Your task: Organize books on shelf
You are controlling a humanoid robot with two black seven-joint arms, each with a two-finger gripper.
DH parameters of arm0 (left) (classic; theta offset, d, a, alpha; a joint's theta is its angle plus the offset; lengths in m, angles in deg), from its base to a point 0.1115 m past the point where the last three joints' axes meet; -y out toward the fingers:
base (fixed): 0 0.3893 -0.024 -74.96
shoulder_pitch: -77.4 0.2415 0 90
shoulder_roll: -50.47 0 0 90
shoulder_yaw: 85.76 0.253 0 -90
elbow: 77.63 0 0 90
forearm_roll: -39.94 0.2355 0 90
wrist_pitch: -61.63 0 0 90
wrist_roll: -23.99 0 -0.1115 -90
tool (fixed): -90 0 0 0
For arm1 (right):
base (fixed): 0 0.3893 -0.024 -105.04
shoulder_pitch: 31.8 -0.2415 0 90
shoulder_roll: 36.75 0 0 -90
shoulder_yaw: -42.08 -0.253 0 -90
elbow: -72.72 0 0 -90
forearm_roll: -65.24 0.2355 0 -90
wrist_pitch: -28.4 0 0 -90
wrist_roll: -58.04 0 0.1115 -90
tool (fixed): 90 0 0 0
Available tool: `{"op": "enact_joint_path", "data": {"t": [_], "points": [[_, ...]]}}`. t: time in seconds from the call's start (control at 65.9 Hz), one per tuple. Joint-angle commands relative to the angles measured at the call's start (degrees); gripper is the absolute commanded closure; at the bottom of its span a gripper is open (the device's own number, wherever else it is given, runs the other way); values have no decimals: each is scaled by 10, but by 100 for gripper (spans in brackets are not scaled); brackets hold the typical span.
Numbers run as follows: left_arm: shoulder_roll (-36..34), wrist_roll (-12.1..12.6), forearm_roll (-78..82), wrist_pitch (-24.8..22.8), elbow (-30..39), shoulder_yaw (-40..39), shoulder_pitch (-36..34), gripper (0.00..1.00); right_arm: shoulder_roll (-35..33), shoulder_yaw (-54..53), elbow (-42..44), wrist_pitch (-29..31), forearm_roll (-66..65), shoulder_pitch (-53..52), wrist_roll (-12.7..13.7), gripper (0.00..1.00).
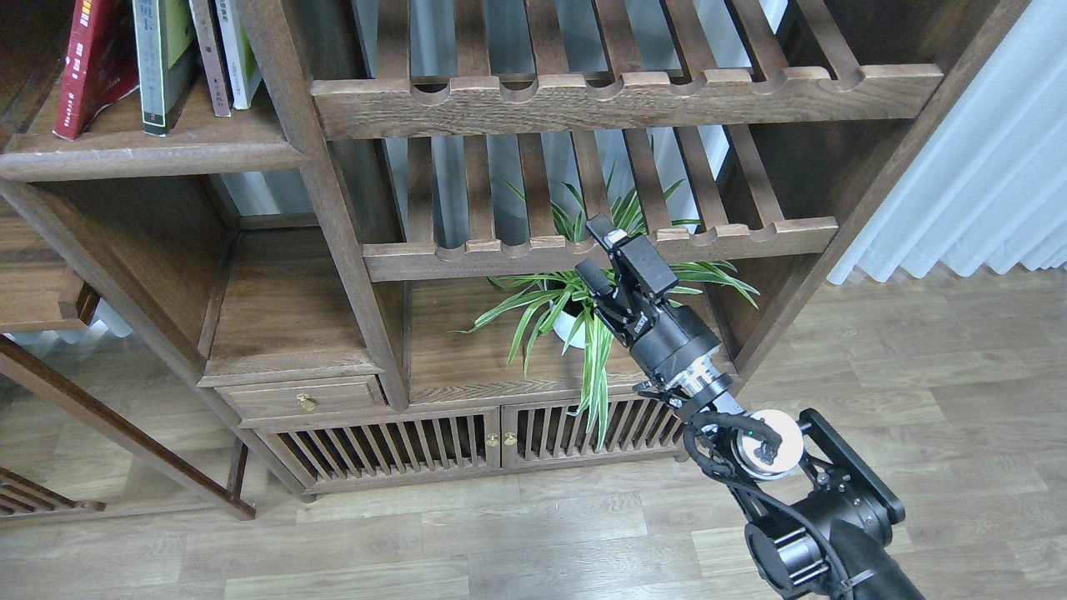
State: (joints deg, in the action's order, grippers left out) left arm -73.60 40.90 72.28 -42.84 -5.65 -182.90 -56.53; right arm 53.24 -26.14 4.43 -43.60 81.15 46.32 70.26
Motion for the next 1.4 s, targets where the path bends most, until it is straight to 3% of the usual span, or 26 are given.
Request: {"op": "enact_joint_path", "data": {"t": [0.0, 0.364, 0.774, 0.926, 1.093, 1.382], "points": [[11, -12, 12, 33, 0, 20, -12, 100, 0, 0, 1, 1, -1, -2, 0, 2], [42, -19, 81, 38, -5, 61, -39, 100, 0, -1, 4, 4, -1, -3, 0, 2], [48, -50, 95, 37, -51, 121, -75, 100, 0, 0, 6, 8, 2, -2, 0, 2], [44, -51, 100, 32, -61, 126, -81, 93, 0, 0, 7, 7, 2, -4, 0, 2], [49, -52, 100, 32, -61, 129, -80, 72, 0, 8, 7, 7, 2, -5, 0, 2], [51, -53, 99, 31, -61, 128, -93, 61, 0, 9, 7, 8, 2, -4, 0, 2]]}}
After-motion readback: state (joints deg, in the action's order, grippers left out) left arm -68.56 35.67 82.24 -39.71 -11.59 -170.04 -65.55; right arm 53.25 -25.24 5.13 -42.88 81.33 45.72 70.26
